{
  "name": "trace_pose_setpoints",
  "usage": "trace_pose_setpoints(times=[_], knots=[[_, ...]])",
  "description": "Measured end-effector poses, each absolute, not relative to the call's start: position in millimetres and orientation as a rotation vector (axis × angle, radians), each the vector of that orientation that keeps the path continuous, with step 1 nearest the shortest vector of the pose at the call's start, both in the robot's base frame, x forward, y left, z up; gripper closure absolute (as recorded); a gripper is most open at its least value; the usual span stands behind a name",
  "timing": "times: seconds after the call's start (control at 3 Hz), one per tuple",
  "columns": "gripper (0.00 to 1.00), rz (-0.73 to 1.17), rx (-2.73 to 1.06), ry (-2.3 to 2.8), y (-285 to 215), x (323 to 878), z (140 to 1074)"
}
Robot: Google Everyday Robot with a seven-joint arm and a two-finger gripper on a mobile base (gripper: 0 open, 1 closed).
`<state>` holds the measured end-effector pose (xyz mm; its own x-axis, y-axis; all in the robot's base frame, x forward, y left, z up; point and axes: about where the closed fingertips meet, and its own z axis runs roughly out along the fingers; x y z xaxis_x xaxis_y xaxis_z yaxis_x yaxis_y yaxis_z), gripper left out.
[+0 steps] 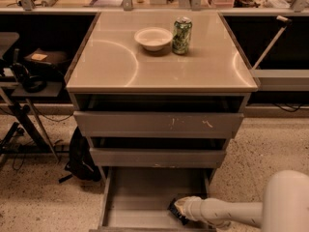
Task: Pick rxbar blueberry from bottom drawer and place on counter
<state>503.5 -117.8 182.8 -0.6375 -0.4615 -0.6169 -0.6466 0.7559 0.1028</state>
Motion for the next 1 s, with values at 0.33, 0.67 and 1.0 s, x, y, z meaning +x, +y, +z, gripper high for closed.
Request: trace_pose_setpoints(times=[0.33, 0.67, 1.0], knots=[[1.0, 0.363, -0.789, 2.239, -131, 499, 282], [1.0, 0.342, -0.799, 2.114, -134, 476, 383], [1.0, 0.322, -0.779, 2.021, -148, 479, 487]])
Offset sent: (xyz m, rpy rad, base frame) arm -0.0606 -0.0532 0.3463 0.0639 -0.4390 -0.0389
